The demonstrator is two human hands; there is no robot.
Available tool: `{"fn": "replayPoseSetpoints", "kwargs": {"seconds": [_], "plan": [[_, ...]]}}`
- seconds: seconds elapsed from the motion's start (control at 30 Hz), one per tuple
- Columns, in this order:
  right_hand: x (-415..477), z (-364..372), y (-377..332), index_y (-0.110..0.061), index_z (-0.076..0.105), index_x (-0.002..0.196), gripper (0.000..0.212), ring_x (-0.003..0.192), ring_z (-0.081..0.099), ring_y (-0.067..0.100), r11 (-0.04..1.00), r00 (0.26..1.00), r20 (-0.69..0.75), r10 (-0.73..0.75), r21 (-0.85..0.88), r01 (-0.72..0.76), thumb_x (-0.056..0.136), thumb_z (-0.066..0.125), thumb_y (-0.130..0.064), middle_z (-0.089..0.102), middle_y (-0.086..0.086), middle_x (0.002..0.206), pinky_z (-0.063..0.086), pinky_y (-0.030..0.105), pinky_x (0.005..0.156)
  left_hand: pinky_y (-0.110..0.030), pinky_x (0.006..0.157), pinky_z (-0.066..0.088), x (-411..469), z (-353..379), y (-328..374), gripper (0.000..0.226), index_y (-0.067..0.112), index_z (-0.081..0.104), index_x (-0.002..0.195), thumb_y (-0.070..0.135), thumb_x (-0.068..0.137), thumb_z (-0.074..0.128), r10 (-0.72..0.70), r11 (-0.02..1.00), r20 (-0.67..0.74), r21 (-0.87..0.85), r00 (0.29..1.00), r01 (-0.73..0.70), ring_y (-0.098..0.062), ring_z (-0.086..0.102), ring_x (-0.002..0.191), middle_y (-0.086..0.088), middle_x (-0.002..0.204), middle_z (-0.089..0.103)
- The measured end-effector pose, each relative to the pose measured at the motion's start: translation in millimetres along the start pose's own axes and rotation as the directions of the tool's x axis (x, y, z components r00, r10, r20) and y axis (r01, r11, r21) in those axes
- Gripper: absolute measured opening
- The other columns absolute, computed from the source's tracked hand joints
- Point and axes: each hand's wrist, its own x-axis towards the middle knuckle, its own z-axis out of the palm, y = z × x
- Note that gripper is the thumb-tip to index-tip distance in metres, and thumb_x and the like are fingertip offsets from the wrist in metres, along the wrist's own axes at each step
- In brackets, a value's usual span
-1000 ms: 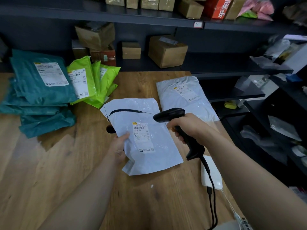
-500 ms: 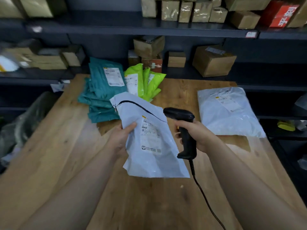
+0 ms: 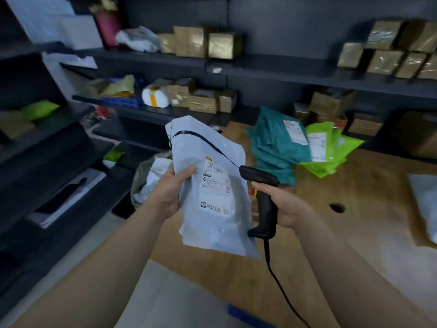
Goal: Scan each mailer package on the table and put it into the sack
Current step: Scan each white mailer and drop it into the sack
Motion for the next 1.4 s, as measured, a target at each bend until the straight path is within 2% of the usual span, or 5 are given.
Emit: {"fn": "replayPoseSetpoints", "kwargs": {"seconds": [0.37, 0.53, 0.83, 1.1, 1.4], "plan": [[78.8, 239.0, -14.3, -0.008, 0.073, 0.106, 0.031, 0.093, 0.07, 0.028, 0.998, 0.991, 0.133, -0.007, -0.057, 0.014, 0.089, 0.069, -0.033, 0.074, 0.012, 0.107, 0.056, 0.037, 0.081, -0.045, 0.09, 0.054, 23.6, -246.8, 71.1, 0.016, 0.012, 0.068, 0.106, 0.014, 0.09, 0.064, -0.016, 0.993, -0.209, 0.115, 0.978, 0.041, -0.029, 0.069, 0.098, -0.013, 0.107, 0.072], [147.4, 296.7, -24.6, -0.005, 0.073, 0.096, 0.025, 0.09, 0.07, 0.029, 0.996, 0.993, 0.113, -0.039, -0.08, 0.048, 0.087, 0.072, -0.028, 0.073, 0.017, 0.105, 0.056, 0.039, 0.084, -0.05, 0.091, 0.053, 88.9, -316.4, 74.0, 0.022, 0.014, 0.067, 0.108, 0.02, 0.087, 0.07, -0.061, 0.97, -0.265, 0.213, 0.962, 0.12, -0.029, 0.07, 0.098, -0.009, 0.107, 0.073], [279.6, 349.0, -54.1, -0.001, 0.072, 0.106, 0.034, 0.099, 0.069, 0.036, 0.998, 0.999, -0.04, -0.005, -0.062, 0.003, 0.082, 0.077, -0.024, 0.074, 0.019, 0.104, 0.053, 0.048, 0.095, -0.047, 0.081, 0.058, 244.0, -371.7, 90.3, 0.029, 0.015, 0.065, 0.113, 0.027, 0.087, 0.068, -0.062, 0.88, -0.311, 0.431, 0.948, 0.199, -0.026, 0.07, 0.089, -0.005, 0.104, 0.072], [351.9, 373.9, -66.1, -0.003, 0.072, 0.101, 0.033, 0.097, 0.068, 0.037, 0.997, 0.972, -0.229, 0.043, -0.052, -0.057, 0.08, 0.079, -0.028, 0.073, 0.019, 0.102, 0.054, 0.05, 0.092, -0.033, 0.08, 0.052, 347.0, -385.8, 102.3, 0.034, 0.014, 0.055, 0.128, 0.013, 0.095, 0.055, -0.14, 0.831, -0.172, 0.515, 0.975, 0.21, -0.023, 0.063, 0.101, -0.007, 0.119, 0.063], [426.9, 389.3, -57.0, -0.009, 0.071, 0.095, 0.021, 0.089, 0.068, 0.031, 0.998, 0.869, -0.494, 0.03, -0.031, -0.052, 0.083, 0.077, -0.024, 0.073, 0.014, 0.097, 0.054, 0.045, 0.091, -0.029, 0.071, 0.052, 481.3, -402.1, 64.8, 0.024, 0.016, 0.061, 0.114, 0.009, 0.092, 0.06, -0.332, 0.75, 0.034, 0.616, 0.943, 0.242, -0.018, 0.063, 0.088, -0.006, 0.11, 0.067]]}}
